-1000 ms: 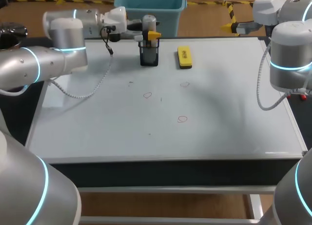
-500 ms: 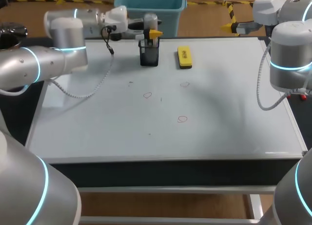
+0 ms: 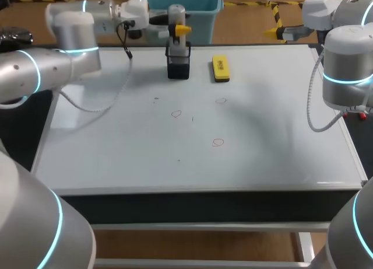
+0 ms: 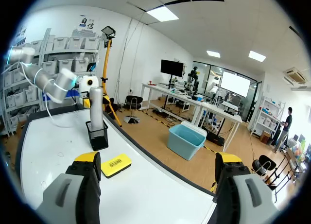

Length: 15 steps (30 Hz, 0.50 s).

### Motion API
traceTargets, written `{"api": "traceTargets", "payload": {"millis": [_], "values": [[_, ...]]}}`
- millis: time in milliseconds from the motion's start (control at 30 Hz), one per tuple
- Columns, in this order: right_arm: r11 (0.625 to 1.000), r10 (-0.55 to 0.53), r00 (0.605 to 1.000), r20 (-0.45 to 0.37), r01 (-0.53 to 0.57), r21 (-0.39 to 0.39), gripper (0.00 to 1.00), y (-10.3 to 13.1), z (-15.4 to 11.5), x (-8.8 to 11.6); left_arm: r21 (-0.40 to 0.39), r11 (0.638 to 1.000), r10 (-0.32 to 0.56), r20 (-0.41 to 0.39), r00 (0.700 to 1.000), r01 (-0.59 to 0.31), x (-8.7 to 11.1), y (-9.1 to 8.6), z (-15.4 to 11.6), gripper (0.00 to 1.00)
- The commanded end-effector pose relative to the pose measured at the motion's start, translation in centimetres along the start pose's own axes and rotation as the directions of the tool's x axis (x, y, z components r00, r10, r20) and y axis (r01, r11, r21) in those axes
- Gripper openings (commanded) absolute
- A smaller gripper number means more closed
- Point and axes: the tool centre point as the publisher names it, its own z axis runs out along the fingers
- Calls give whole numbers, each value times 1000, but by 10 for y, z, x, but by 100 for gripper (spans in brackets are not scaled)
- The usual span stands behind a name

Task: Pick up the inspection probe, press it on each red-marked spot on the whiteboard one by one, put down the probe, pick up the eraser, and wipe off all the red marks.

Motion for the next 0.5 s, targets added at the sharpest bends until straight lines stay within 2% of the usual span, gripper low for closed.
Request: {"api": "traceTargets", "payload": {"millis": [33, 500], "values": [[1000, 0, 1000, -1, 0, -1, 100, 0, 0, 0, -20, 1000, 17, 41, 999, -16, 11, -21, -5, 0], [1000, 0, 1000, -1, 0, -1, 100, 0, 0, 0, 17, 999, 35, 57, 998, -36, 19, -67, -6, 0]]}}
